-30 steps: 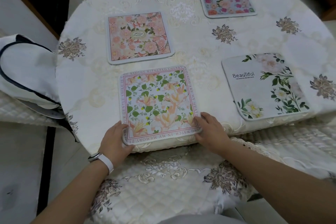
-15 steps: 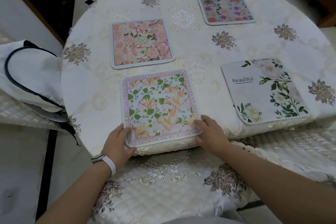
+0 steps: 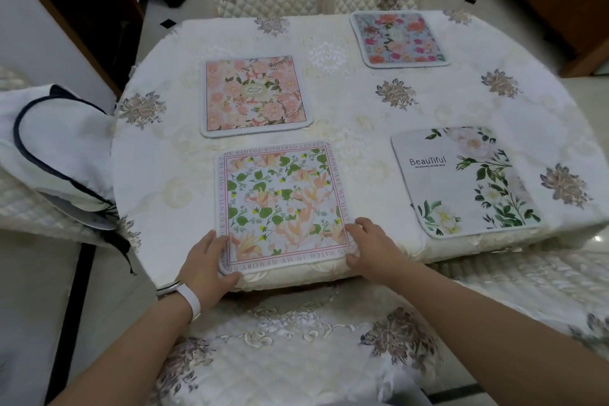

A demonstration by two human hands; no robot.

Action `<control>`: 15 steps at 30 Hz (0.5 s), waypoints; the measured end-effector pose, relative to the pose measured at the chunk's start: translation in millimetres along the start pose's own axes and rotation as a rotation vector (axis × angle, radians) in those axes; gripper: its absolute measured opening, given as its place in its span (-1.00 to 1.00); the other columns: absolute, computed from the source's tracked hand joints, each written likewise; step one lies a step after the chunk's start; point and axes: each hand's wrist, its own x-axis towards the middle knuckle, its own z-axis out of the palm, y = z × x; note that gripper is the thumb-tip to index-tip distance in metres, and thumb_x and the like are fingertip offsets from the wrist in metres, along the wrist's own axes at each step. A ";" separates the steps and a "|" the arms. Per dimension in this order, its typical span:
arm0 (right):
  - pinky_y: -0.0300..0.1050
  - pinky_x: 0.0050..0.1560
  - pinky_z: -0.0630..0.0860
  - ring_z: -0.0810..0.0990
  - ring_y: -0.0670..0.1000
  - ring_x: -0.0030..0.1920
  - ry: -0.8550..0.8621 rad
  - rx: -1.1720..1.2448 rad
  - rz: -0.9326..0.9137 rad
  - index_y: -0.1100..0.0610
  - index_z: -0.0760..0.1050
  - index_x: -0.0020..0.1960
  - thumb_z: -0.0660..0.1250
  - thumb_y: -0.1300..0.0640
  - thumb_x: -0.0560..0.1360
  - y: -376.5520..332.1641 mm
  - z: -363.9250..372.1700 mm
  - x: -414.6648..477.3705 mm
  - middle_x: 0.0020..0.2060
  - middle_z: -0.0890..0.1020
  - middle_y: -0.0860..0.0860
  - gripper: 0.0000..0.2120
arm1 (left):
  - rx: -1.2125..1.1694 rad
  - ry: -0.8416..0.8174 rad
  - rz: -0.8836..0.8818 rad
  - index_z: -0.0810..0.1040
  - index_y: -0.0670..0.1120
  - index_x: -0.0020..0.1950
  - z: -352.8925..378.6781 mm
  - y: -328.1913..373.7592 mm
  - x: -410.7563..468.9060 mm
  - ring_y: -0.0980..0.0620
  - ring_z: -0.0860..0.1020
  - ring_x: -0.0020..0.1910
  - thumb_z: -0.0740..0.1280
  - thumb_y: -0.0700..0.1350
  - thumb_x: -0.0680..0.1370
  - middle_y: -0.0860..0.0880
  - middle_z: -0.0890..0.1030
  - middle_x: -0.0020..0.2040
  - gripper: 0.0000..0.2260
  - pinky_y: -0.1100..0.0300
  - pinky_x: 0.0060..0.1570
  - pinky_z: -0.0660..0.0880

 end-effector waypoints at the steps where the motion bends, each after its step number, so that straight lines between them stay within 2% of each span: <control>1: 0.06 0.34 0.36 0.30 0.15 0.39 0.007 -0.005 -0.003 0.07 0.25 0.48 0.28 0.02 0.52 1.7 -6.3 -0.4 0.46 0.25 0.10 -0.44 | 0.001 0.020 0.007 0.41 -0.05 0.37 -2.7 4.8 0.0 -0.13 0.30 0.42 0.44 0.08 0.37 -0.13 0.37 0.43 -0.39 -0.03 0.38 0.29; 5: 0.04 0.27 0.41 0.36 0.09 0.35 0.143 -0.046 -0.028 0.08 0.29 0.47 0.23 -0.01 0.56 13.8 -41.1 -4.9 0.41 0.36 0.03 -0.49 | 0.029 0.114 0.106 0.45 -0.09 0.35 -17.0 49.7 -1.1 -0.10 0.39 0.35 0.38 0.00 0.50 -0.09 0.45 0.38 -0.56 0.02 0.32 0.32; 10: 0.04 0.25 0.40 0.37 0.08 0.33 0.276 -0.042 -0.048 0.10 0.36 0.42 0.21 -0.03 0.58 38.0 -88.7 -17.9 0.37 0.41 0.00 -0.55 | 0.091 0.172 0.256 0.46 -0.05 0.36 -26.9 127.2 -5.7 -0.09 0.36 0.40 0.25 0.07 0.50 -0.07 0.42 0.42 -0.55 -0.02 0.34 0.32; 13: 0.01 0.24 0.39 0.37 0.08 0.32 0.295 -0.047 -0.069 0.09 0.37 0.42 0.20 -0.05 0.59 61.2 -109.7 -27.6 0.37 0.41 -0.01 -0.56 | 0.114 0.216 0.334 0.49 -0.06 0.31 -20.3 174.1 -6.6 -0.13 0.42 0.34 0.17 0.14 0.48 -0.09 0.48 0.36 -0.52 -0.09 0.26 0.40; 15: 0.00 0.22 0.40 0.37 0.08 0.30 0.297 -0.048 -0.076 0.09 0.37 0.42 0.18 -0.06 0.59 81.3 -122.3 -35.8 0.36 0.41 0.00 -0.56 | 0.149 0.208 0.340 0.47 -0.05 0.33 -12.6 204.3 -4.7 -0.11 0.40 0.35 0.19 0.12 0.50 -0.08 0.44 0.39 -0.54 -0.09 0.26 0.39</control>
